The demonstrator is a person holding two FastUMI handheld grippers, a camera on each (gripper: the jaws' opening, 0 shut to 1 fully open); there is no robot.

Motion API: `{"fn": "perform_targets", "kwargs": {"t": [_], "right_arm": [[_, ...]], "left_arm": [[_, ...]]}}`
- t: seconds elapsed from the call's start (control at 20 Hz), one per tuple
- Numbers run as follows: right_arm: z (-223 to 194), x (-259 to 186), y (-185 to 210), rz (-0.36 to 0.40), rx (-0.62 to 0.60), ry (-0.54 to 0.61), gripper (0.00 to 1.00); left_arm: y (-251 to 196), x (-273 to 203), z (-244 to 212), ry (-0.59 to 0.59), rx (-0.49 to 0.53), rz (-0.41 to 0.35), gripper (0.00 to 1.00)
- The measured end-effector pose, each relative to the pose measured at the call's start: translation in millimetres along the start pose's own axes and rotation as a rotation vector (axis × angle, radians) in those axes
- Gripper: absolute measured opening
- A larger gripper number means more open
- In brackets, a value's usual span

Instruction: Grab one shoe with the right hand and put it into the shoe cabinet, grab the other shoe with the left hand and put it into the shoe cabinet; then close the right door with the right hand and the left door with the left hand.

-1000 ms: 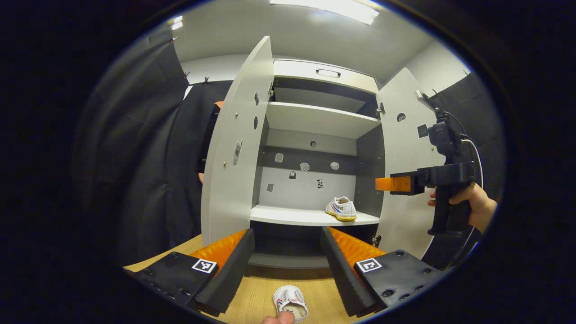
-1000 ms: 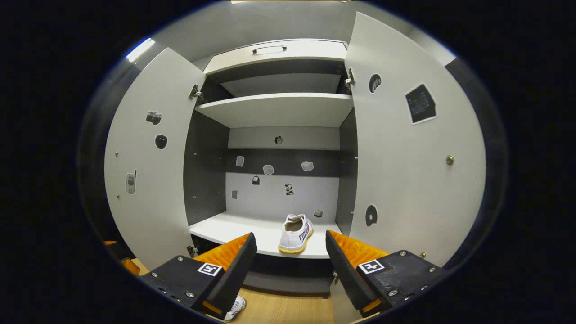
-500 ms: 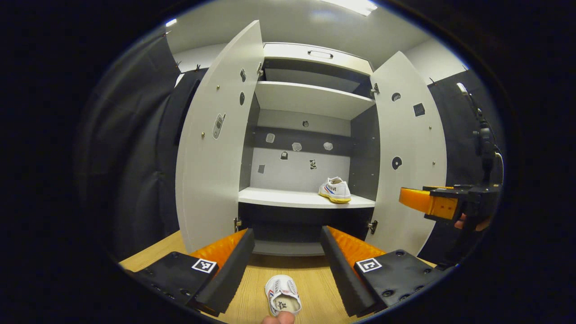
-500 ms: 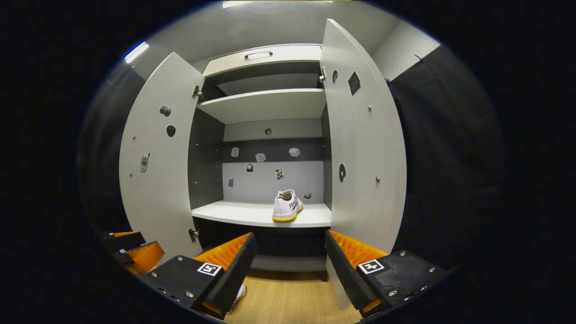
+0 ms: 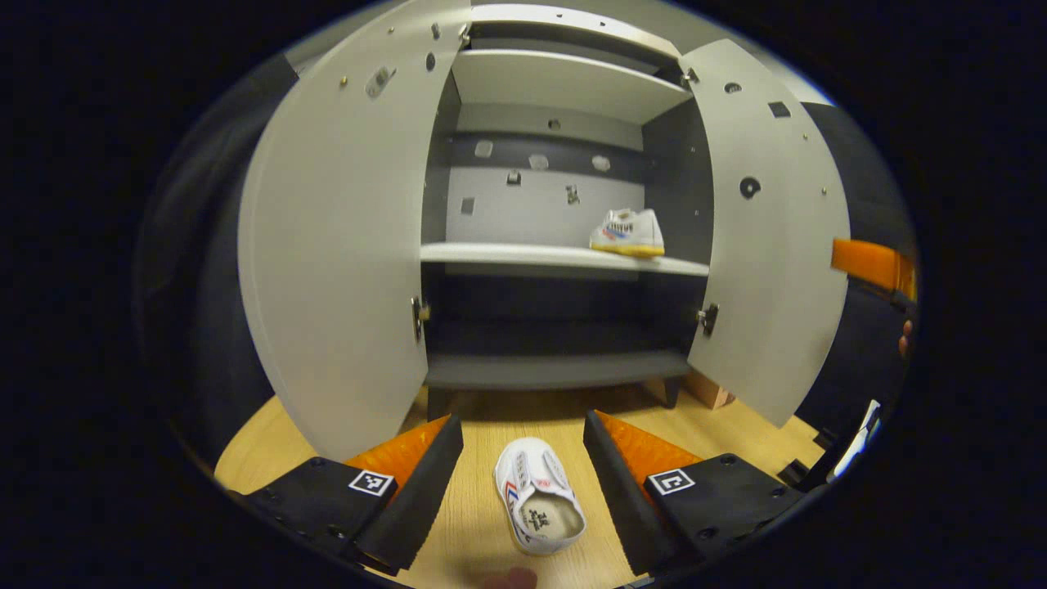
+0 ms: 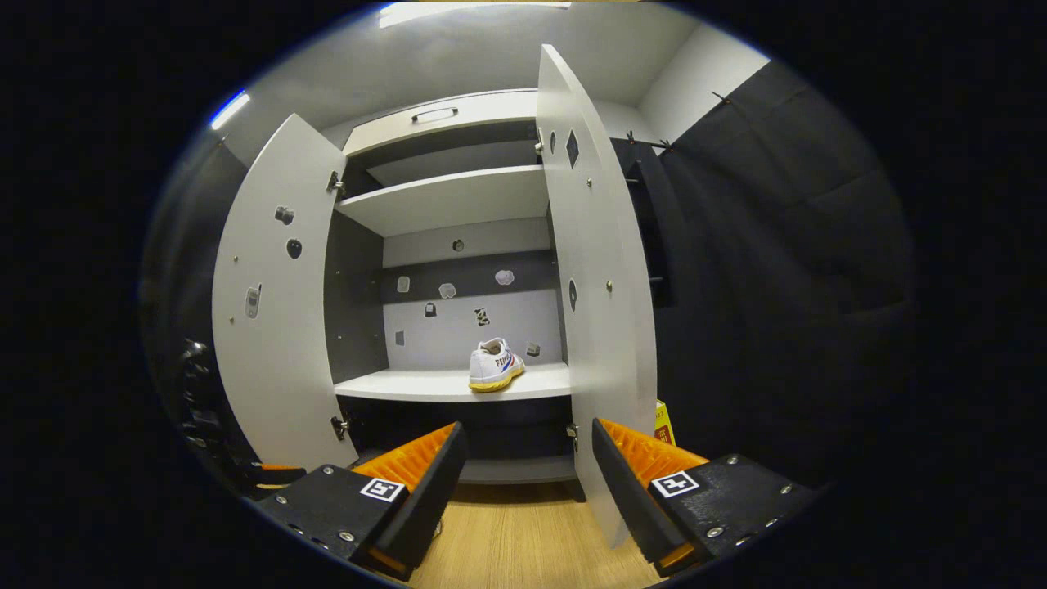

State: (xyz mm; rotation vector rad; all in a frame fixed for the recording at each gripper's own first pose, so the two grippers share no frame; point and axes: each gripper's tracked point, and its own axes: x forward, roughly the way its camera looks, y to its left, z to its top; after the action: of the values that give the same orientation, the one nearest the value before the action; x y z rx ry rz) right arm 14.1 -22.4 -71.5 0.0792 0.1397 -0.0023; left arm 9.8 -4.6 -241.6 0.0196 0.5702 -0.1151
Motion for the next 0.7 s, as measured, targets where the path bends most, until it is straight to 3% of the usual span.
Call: {"fn": "perform_targets", "kwargs": {"t": [0.15,0.3,0.7], "right_arm": [[-4,-9,-6,0.010,-0.027,0.011,0.94],[-3,-14,-12,0.001,-0.059,0.006,0.94],[0,-11,-16,-0.013,-0.047,0.001,0.94]], "left_arm": [[8,22,-74,0.185,0.014,0.011,0.98],[16,36,-104,0.285,0.005,0.030,0.98],[23,86,-122,0.282,-0.012,0.032,0.98]]}}
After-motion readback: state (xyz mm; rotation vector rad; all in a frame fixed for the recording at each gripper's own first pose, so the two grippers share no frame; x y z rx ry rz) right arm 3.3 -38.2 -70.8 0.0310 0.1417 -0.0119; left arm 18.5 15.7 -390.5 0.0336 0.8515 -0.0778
